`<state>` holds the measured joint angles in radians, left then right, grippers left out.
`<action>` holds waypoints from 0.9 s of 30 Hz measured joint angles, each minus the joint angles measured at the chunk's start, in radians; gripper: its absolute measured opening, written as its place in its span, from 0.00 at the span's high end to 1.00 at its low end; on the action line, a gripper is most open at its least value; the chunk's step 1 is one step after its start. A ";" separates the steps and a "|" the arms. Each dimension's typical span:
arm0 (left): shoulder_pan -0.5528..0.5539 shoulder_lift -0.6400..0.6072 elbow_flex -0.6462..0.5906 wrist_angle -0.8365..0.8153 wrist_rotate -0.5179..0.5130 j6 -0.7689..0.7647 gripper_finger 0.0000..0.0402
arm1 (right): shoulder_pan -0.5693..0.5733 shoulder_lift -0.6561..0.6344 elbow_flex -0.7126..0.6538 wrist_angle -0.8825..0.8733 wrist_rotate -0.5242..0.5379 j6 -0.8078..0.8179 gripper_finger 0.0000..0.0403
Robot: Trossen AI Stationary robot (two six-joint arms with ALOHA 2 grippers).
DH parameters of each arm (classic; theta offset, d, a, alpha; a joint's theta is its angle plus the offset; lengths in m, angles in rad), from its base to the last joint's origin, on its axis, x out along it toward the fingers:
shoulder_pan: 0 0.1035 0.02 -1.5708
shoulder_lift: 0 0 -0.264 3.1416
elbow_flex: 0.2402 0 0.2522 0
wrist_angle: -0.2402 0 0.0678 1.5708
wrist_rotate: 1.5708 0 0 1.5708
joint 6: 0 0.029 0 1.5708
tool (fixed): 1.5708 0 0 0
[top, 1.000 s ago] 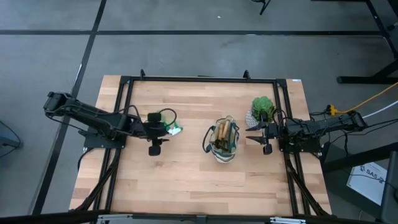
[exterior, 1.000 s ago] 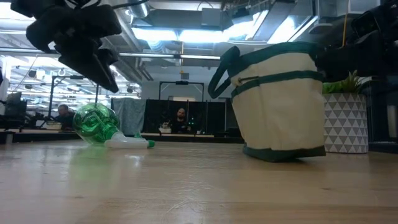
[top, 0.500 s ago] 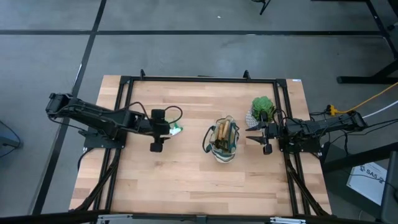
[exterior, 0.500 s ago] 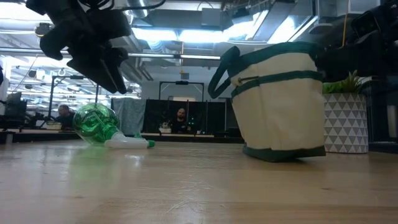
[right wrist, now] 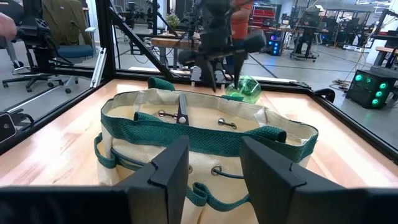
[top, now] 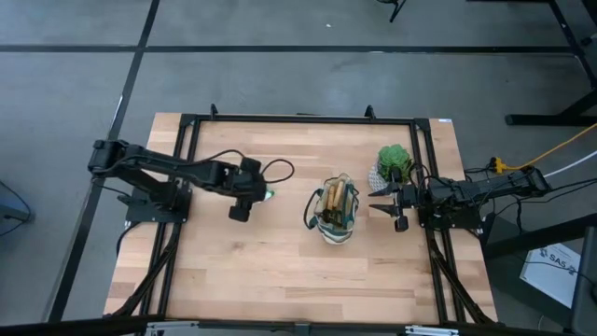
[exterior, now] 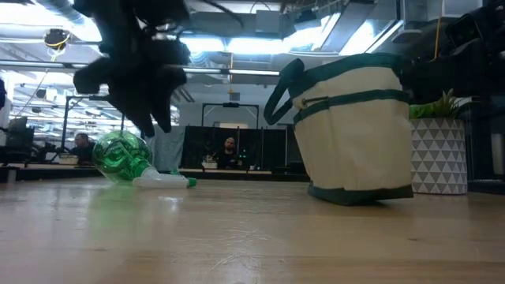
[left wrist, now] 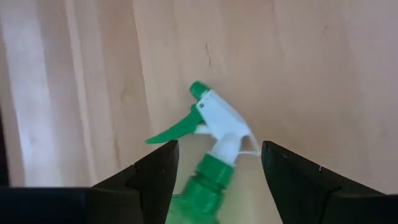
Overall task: Pick & Place Garden tools in Gardening bag
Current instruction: Put the green spray bottle into the white gardening bag
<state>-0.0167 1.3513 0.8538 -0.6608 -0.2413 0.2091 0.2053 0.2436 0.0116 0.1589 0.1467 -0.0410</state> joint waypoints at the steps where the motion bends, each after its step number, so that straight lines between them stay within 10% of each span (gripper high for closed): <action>1: 0.008 0.017 0.007 -0.003 -0.001 0.034 0.44 | 0.000 0.000 0.000 0.000 0.000 0.000 0.64; 27: 0.100 0.103 -0.114 0.060 0.009 0.325 0.45 | 0.000 0.000 0.000 0.000 0.000 0.000 0.64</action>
<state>0.0834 1.4539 0.7400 -0.6010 -0.2321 0.5342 0.2050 0.2432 0.0116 0.1589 0.1467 -0.0414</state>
